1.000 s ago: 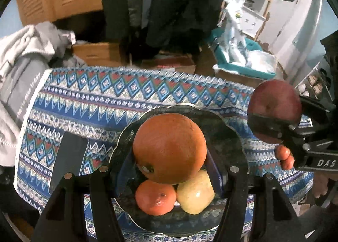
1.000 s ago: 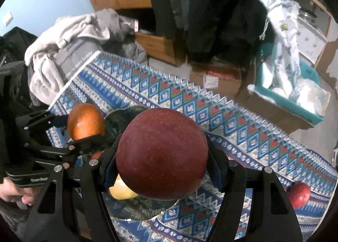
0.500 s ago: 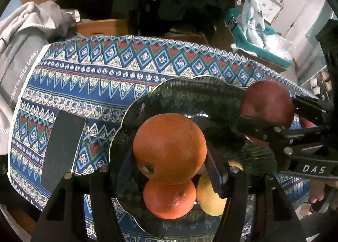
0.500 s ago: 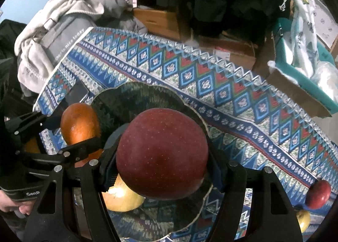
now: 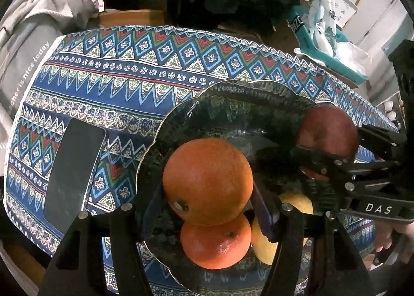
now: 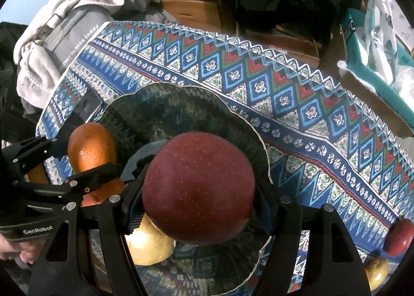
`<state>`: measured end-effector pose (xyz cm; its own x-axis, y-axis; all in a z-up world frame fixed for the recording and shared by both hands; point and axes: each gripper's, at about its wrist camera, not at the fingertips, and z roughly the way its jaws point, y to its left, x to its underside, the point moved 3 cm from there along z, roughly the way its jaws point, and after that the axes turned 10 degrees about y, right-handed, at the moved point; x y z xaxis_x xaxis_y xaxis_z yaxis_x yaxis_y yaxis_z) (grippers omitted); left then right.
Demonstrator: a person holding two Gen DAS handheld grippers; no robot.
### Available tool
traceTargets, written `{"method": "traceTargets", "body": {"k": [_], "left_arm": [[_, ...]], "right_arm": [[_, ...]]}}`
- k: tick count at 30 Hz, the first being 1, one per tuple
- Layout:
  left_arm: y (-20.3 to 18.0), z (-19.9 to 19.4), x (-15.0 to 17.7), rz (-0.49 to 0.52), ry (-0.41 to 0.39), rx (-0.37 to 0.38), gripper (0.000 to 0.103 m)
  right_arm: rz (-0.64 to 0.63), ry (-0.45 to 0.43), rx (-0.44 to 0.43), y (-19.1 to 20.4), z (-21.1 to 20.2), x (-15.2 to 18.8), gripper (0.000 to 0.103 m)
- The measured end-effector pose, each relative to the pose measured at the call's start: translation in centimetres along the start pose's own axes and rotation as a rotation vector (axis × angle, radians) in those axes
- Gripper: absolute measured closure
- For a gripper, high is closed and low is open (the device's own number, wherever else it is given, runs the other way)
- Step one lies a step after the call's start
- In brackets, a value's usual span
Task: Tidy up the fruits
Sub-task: 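Lower the orange into the bowl and open the left tool while the right tool releases the apple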
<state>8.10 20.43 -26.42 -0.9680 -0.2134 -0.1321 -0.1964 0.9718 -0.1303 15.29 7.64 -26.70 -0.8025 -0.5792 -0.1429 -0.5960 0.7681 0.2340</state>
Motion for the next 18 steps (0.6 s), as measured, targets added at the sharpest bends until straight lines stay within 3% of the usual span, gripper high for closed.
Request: {"method": "traceTargets", "body": {"k": [6,18], "left_arm": [[0.1,-0.3,-0.2,-0.008,-0.007,0.013,0.038],[-0.8,-0.8,0.0,0.006,-0.003,0.008,0.038]], "right_arm": [[0.018,-0.027,-0.055,-0.3,-0.5,-0.2,0.033],[0.026,-0.068,-0.013,-0.8,-2.8,-0.2,0.033]]}}
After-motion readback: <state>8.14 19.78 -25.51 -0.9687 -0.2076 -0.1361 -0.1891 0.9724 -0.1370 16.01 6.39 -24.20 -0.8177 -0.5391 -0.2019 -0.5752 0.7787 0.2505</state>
